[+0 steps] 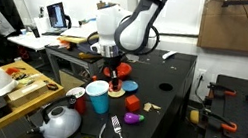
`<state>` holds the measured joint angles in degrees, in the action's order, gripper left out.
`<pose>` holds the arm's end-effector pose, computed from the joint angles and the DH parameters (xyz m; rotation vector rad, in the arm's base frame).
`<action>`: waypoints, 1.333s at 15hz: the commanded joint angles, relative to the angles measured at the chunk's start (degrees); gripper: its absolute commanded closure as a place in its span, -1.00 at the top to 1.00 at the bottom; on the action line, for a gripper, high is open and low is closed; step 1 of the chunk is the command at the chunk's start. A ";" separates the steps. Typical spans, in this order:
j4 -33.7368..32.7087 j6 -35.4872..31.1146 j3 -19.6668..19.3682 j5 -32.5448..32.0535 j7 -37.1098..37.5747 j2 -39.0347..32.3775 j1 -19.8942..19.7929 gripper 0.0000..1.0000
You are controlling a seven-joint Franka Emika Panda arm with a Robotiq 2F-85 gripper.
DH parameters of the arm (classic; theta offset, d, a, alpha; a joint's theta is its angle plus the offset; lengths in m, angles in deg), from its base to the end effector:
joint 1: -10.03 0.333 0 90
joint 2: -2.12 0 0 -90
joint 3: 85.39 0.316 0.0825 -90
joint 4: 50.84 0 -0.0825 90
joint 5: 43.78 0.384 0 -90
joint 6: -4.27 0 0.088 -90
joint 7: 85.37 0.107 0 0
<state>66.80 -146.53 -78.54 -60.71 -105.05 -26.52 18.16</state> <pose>0.5795 0.1614 0.1993 2.7733 1.2386 0.1268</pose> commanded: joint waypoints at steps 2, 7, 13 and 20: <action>4.08 3.23 -1.01 -1.07 2.90 5.11 0.90 -0.43; 5.53 8.13 0.33 0.25 2.83 7.55 0.65 -0.43; 7.27 11.09 2.45 2.00 1.35 9.63 0.16 -0.43; 10.03 10.91 4.49 4.86 1.10 11.26 0.18 -0.43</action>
<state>74.26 -136.69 -74.74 -57.50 -103.85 -18.29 18.38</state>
